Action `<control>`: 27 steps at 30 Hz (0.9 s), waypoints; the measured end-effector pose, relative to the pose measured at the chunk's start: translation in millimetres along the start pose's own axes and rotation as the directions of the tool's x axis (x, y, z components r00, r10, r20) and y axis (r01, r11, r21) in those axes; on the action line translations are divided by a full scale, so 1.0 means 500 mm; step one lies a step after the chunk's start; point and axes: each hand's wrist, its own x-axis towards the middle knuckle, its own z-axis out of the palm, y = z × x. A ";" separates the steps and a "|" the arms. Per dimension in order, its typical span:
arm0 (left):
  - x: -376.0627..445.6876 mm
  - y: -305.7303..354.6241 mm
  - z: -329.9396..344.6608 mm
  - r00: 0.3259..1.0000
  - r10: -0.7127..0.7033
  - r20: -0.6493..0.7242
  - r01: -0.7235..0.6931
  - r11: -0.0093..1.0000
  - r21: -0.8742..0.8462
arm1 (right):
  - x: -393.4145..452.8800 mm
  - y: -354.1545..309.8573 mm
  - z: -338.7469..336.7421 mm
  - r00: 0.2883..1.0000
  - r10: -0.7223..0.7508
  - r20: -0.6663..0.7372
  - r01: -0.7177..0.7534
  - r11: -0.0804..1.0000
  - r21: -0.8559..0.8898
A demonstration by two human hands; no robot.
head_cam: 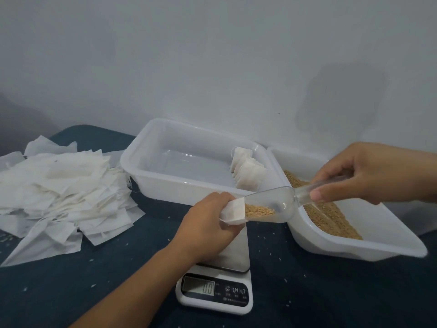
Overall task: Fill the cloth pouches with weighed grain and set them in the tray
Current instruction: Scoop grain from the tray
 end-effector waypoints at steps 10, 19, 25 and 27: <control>-0.001 0.002 0.006 0.999 -0.046 -0.008 0.044 0.992 -0.117 | -0.014 -0.052 -0.029 0.997 -0.016 -0.071 0.006 0.990 -0.143; -0.003 0.008 0.001 0.990 -0.140 0.013 0.138 0.949 -0.283 | -0.030 -0.016 -0.046 0.996 0.044 -0.075 -0.048 0.997 -0.058; 0.000 0.014 0.000 0.974 -0.225 0.021 0.213 0.885 -0.413 | -0.021 0.173 -0.091 0.965 0.174 -0.196 -0.162 0.984 0.074; 0.003 0.017 -0.001 0.967 -0.254 0.034 0.240 0.850 -0.468 | -0.013 0.248 -0.102 0.932 0.281 -0.230 -0.273 0.960 0.070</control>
